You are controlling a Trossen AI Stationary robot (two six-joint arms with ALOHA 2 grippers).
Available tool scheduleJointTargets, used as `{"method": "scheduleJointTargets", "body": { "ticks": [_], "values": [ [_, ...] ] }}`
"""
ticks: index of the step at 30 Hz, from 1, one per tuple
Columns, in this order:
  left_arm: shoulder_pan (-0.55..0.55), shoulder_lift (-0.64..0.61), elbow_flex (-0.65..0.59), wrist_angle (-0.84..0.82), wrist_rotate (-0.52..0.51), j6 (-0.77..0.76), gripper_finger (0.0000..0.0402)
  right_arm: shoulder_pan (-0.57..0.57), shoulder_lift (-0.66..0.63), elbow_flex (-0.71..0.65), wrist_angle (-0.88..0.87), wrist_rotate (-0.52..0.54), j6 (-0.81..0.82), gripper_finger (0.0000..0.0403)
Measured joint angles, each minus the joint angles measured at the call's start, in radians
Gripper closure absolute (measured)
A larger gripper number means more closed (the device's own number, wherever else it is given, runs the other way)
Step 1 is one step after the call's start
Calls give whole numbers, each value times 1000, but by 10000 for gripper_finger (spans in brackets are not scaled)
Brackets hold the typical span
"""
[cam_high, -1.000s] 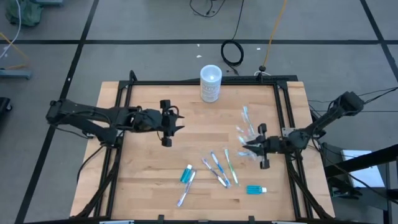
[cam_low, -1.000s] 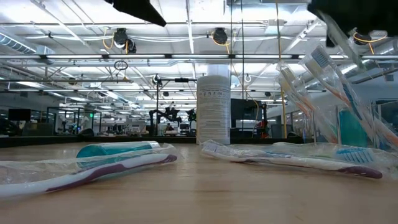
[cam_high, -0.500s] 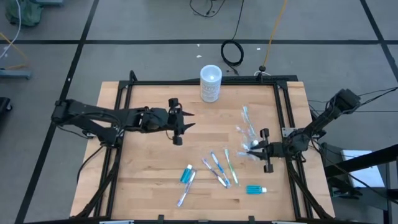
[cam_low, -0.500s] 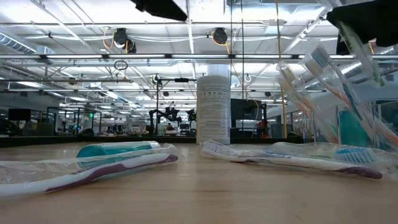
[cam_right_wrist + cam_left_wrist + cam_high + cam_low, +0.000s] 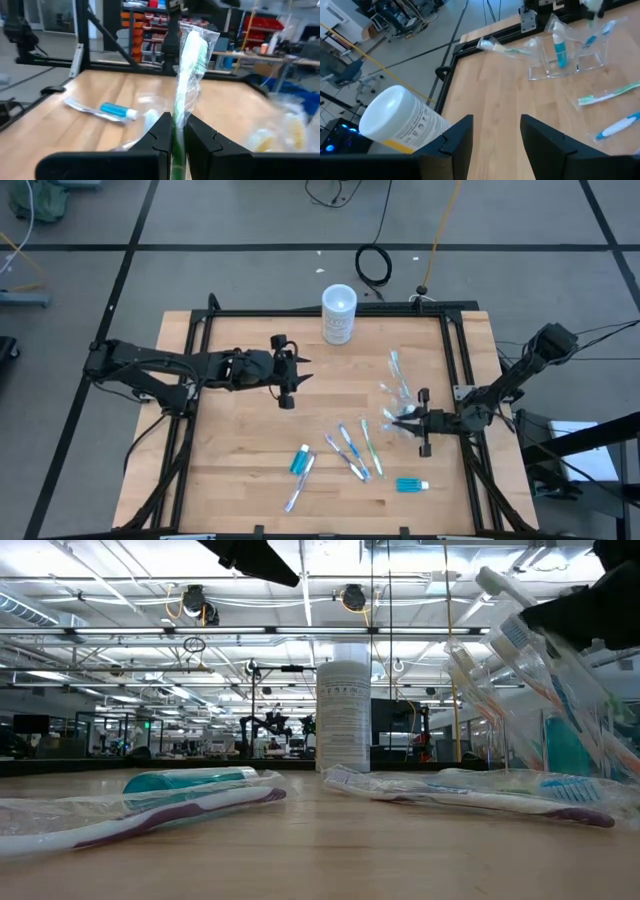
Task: Pick & Place toothbrushing station
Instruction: Put the left green toothbrush into the transparent organizer
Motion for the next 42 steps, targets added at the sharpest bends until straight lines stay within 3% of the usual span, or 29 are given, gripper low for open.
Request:
{"method": "scheduleJointTargets", "body": {
  "ticks": [4, 7, 12, 16, 20, 24, 27, 29, 32, 34, 42],
  "values": [
    [-1, 0, 0, 1, 3, 0, 231, 0, 46, 0, 0, 0, 79, 379],
    [0, 0, 0, 2, 3, 0, 231, 0, 82, 0, -8, 5, 77, 350],
    [-1, 0, 0, 2, 3, 2, 231, 0, 95, 0, 71, 110, -9, 279],
    [0, 0, 0, 2, 3, 6, 231, 0, 67, 1, 250, 110, -202, 237],
    [-1, 0, 0, 3, 3, 8, 231, -7, 41, 1, 351, 104, -327, 214],
    [0, 0, 0, 2, 3, 7, 231, -37, 37, 1, 327, 102, -291, 205],
    [0, 0, 0, 3, 3, 11, 231, -61, 37, 1, 299, 33, -248, 203],
    [0, 0, 0, 7, 2, 19, 231, -85, 37, 8, 291, -90, -198, 203],
    [-1, 0, 0, 18, 3, 24, 231, -117, 37, 68, 194, -225, -147, 202],
    [0, 0, 0, 25, 2, 24, 231, -133, 37, 142, 56, -234, -135, 202],
    [-2, 0, 0, 25, 3, 25, 231, -152, 37, 483, -690, -39, 43, 202]
  ]
}}
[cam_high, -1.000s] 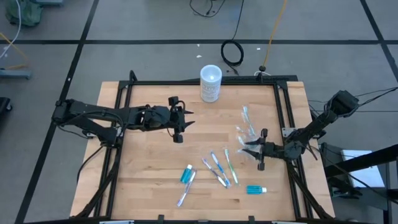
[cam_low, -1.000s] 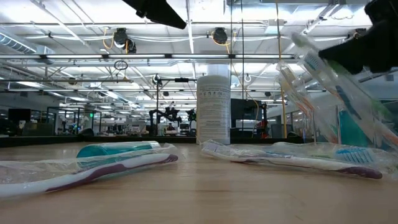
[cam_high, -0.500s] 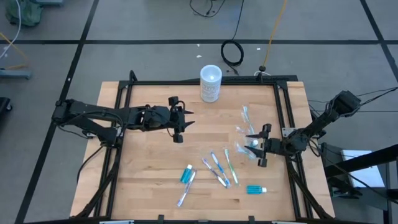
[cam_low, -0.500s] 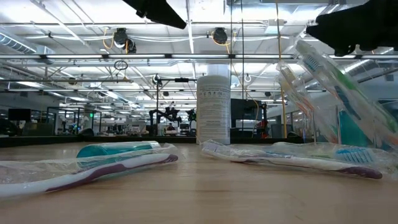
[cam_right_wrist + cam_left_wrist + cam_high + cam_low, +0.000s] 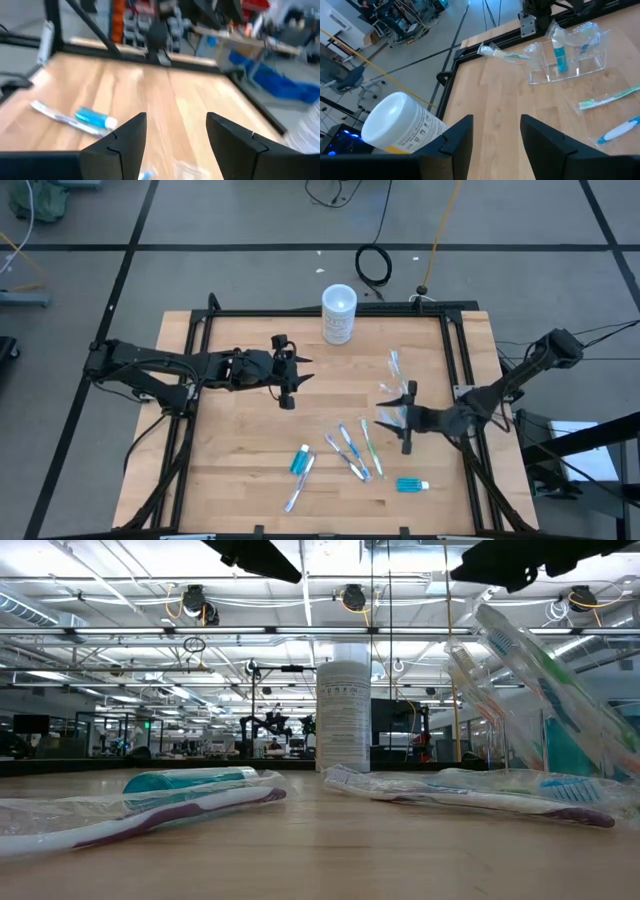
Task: Pick & Place toothbrushing station
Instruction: Put the left green toothbrush into the transparent organizer
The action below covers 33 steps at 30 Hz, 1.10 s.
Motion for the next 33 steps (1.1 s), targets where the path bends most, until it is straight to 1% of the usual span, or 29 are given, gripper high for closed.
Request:
{"method": "scheduleJointTargets", "body": {
  "ticks": [2, 6, 10, 12, 18, 24, 25, 30, 33],
  "values": [
    [-2, 0, 0, 0, 10, -2, 231, -11, 1, 23, -65, 10, 60, 202],
    [-3, 0, 0, -1, 81, -1, 231, -31, 3, 17, -92, 0, 132, 210],
    [-3, 0, 0, -2, 172, 5, 231, -46, 3, -1, -110, -99, 177, 239],
    [-3, 0, 0, -2, 190, 6, 231, -46, 3, -10, -109, -94, 193, 255],
    [-3, 0, 0, -2, 190, 7, 231, -46, 3, -24, -128, -90, 215, 307],
    [-3, 0, 0, -2, 190, 7, 231, -39, 2, -24, -163, -89, 232, 385],
    [-3, 0, 0, -2, 190, 7, 231, -35, 2, -24, -163, -88, 232, 392],
    [-3, 0, 0, -1, 190, 7, 231, 6, -42, -25, -173, -88, 223, 388],
    [-3, 0, 0, -1, 190, 7, 231, 34, -81, -25, -198, -83, 221, 394]
  ]
}}
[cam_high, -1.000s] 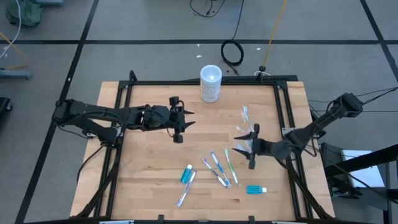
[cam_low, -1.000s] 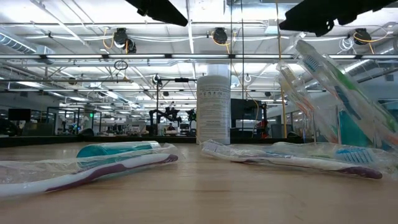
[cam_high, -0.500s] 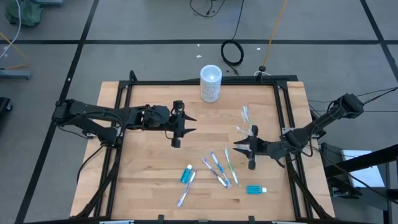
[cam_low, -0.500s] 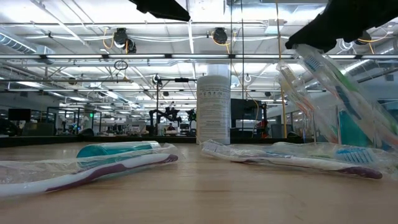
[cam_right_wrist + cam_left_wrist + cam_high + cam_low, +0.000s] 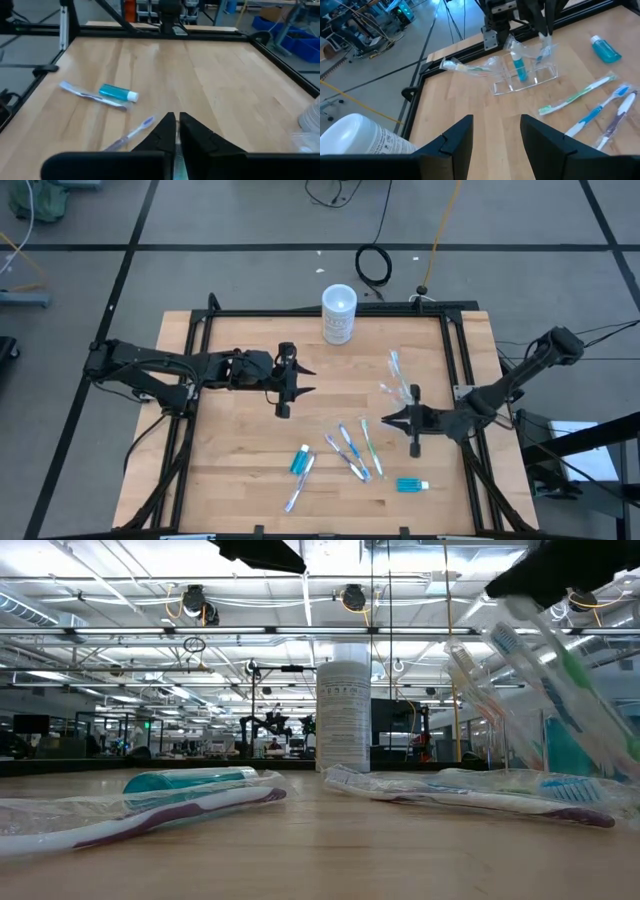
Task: Pick & Place toothbrushing station
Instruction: Put the left green toothbrush into the transparent organizer, then put the right purple toothbrush into the transparent organizer
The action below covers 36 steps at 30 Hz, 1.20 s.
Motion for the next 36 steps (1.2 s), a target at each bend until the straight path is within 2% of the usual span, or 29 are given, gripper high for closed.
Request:
{"method": "scheduleJointTargets", "body": {
  "ticks": [5, 7, 16, 21, 25, 28, 32, 36],
  "values": [
    [0, 0, 0, 0, 0, 0, 231, 41, -36, 0, -125, 1, 79, 394],
    [0, 0, 0, 0, 0, -3, 231, 55, -42, -1, -153, 47, 107, 388],
    [0, 0, 0, 0, 0, -3, 231, 80, -122, -1, -156, 73, 13, 387],
    [0, 0, 0, -1, 0, -3, 231, 80, -154, -1, -161, 80, -22, 358],
    [0, 0, 0, -1, 0, -3, 231, 80, -155, -1, -181, 129, 1, 326],
    [0, 0, 0, 1, 0, 8, 231, 80, -168, -1, -192, 155, -61, 306],
    [0, 0, 0, 8, 0, 21, 231, 77, -210, -1, -166, 269, -216, 287],
    [0, 0, 0, 8, 0, 1, 231, 48, -240, -1, 48, 391, -390, 278]
  ]
}}
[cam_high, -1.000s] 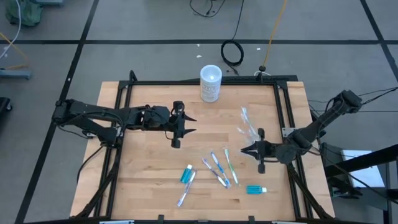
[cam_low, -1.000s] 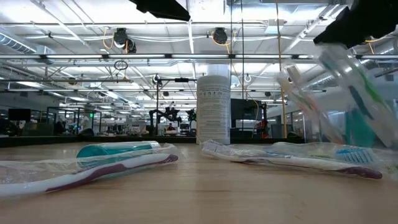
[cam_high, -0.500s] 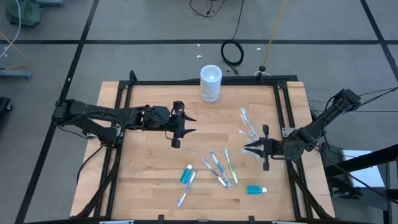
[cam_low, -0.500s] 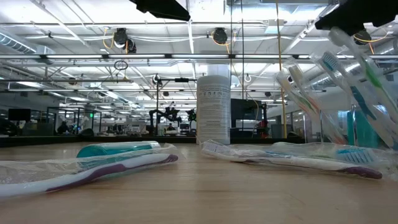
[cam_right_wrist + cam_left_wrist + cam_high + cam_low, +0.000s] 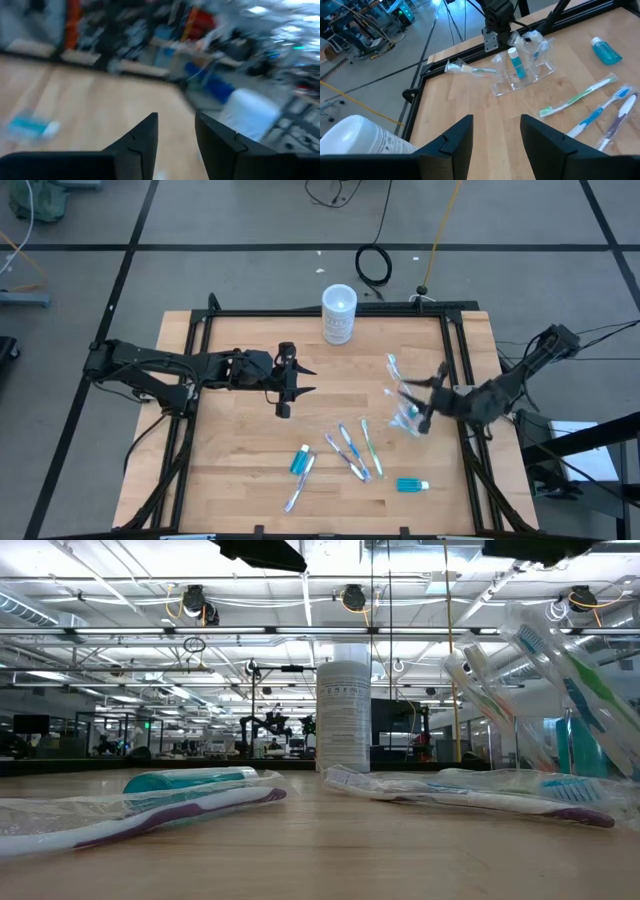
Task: Pick & Place toothbrushing station
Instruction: Put the right purple toothbrush into the transparent organizer
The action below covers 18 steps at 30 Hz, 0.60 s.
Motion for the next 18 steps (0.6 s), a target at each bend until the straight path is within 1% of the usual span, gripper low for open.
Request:
{"method": "scheduleJointTargets", "body": {
  "ticks": [2, 4, 6, 8, 10, 13, 18],
  "values": [
    [0, 0, 0, -1, 0, -8, 231, -27, 2, 0, 132, 20, -46, 279],
    [0, 0, 0, -3, 0, -26, 231, -54, 13, -16, 257, 19, -47, 282],
    [0, 0, 0, -7, 2, -52, 231, -74, 27, -49, 337, 17, -35, 286],
    [0, 0, 0, -13, 29, -101, 231, -93, 42, -79, 381, -1, -34, 290],
    [0, 0, 0, -25, 78, -155, 231, -116, 52, -107, 425, -39, -51, 291],
    [0, 5, 0, -62, 171, -181, 231, -149, 60, -124, 515, -119, -97, 293],
    [-1, 45, 0, -84, 282, -183, 231, -202, 72, -125, 619, -307, -155, 293]
  ]
}}
